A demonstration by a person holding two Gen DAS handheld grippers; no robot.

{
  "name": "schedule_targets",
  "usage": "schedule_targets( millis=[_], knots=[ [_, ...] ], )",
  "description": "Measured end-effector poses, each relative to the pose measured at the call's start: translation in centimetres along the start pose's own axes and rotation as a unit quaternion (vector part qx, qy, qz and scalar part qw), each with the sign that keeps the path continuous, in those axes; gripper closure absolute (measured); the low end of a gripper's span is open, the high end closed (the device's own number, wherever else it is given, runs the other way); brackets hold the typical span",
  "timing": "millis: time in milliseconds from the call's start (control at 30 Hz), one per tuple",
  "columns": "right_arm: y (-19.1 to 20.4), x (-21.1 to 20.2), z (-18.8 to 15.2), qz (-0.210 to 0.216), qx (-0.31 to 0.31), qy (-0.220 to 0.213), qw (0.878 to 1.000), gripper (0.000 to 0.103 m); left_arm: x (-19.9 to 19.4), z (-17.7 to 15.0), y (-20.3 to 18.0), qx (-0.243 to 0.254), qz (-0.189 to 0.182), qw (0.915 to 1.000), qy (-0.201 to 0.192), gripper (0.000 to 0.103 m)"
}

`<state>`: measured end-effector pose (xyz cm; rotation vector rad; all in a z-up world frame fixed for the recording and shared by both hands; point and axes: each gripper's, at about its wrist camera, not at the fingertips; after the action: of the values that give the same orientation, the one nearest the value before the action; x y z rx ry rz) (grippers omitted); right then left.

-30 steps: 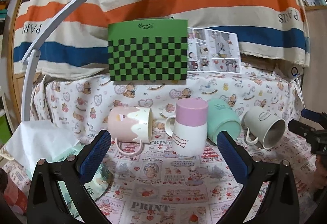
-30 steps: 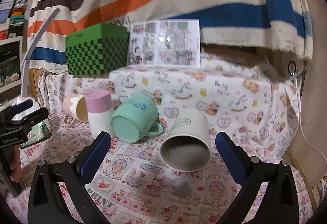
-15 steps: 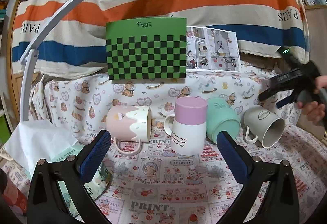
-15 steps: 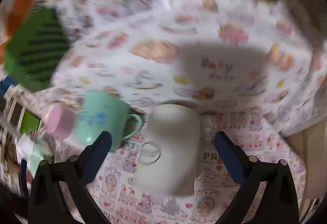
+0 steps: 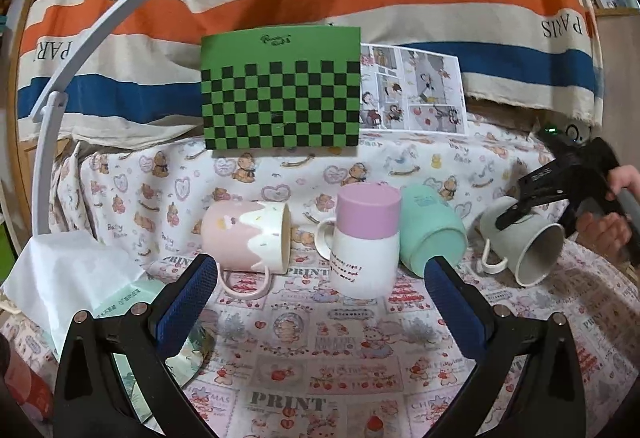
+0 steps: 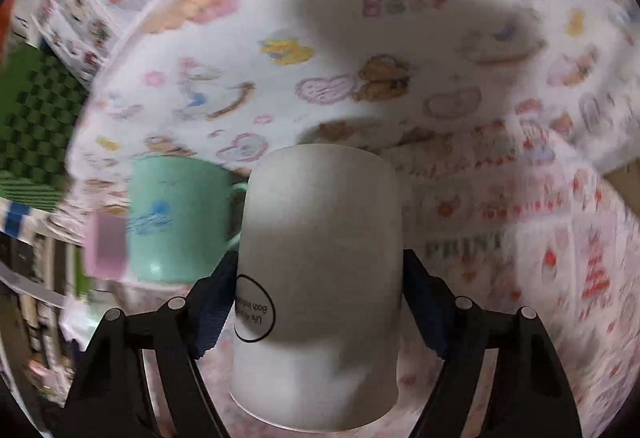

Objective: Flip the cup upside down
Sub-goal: 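Lift the white mug with the right gripper toward the left gripper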

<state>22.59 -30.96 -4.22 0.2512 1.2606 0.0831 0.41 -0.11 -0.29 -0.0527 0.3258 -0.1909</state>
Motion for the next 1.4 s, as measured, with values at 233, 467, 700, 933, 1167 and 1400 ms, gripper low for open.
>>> schedule_targets(
  millis=[233, 467, 700, 933, 1167, 1400],
  knots=[
    [2.5, -2.4, -6.7, 0.084, 0.013, 0.009, 0.996, 0.023, -1.2, 0.0, 0.0, 0.005, 0.007, 0.9997, -0.024, 0.0],
    [7.6, -1.1, -11.1, 0.082, -0.019, 0.025, 0.996, 0.023, -4.3, 2.0, 1.7, -0.014, 0.014, 0.9975, -0.068, 0.0],
    [9.3, 0.1, -12.8, 0.059, -0.051, 0.003, 0.997, 0.021, -3.0, 1.8, 2.5, -0.015, 0.046, 0.9977, -0.047, 0.0],
    [10.7, -1.1, -12.3, 0.074, -0.119, -0.086, 0.986, 0.011, -2.0, 0.3, 0.3, 0.031, 0.024, 0.9986, -0.036, 0.0],
    [6.3, -7.3, -15.7, -0.011, -0.212, -0.311, 0.926, 0.0, -1.8, -0.3, 0.0, 0.026, 0.006, 0.999, -0.036, 0.0],
    [2.0, -8.8, -18.3, -0.048, -0.219, -0.433, 0.873, 0.0, -1.3, -0.1, -0.3, 0.027, -0.001, 0.9995, -0.017, 0.0]
  ],
)
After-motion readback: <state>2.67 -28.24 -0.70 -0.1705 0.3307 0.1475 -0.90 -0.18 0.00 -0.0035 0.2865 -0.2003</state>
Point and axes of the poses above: each gripper's, at about its wrist camera, not at the fingertips, and x roughly the way its jaws point, y to its left, z to its top, and after that the axes turned 13 degrees about -z, right-handed
